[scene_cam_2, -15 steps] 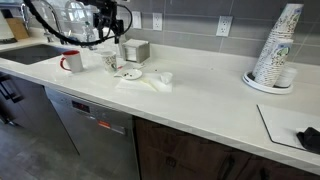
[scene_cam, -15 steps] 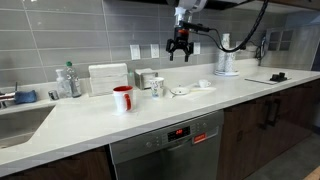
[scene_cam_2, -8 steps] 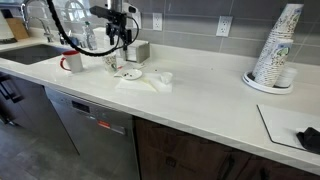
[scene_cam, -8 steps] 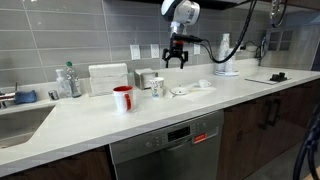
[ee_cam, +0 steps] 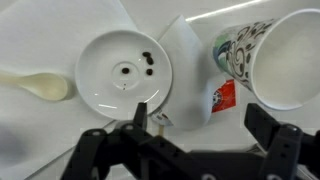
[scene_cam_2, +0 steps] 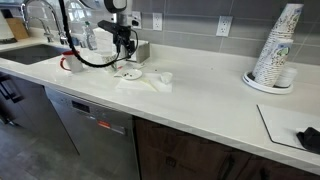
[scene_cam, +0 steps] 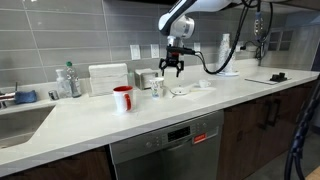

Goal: Place the small paper towel to the right of the teacup

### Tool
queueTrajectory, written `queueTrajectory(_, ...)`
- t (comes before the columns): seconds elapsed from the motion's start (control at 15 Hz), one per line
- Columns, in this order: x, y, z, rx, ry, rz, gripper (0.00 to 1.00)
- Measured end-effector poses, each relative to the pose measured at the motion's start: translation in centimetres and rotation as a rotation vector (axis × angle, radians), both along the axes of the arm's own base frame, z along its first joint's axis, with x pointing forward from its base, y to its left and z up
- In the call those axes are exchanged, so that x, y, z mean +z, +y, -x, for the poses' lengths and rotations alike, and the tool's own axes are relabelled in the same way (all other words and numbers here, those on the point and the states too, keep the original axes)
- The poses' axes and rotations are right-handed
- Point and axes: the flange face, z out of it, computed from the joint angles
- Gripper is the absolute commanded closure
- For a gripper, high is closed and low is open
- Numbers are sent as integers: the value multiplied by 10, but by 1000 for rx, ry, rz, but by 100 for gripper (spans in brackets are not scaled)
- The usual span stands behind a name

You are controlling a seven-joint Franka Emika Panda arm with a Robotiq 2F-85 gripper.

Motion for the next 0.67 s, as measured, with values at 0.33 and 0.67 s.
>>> queueTrajectory(0.33,-21,8,-11,-72,-31,-12,0)
queueTrajectory(0.67,-43,12,-19,-134,-60,-15,0)
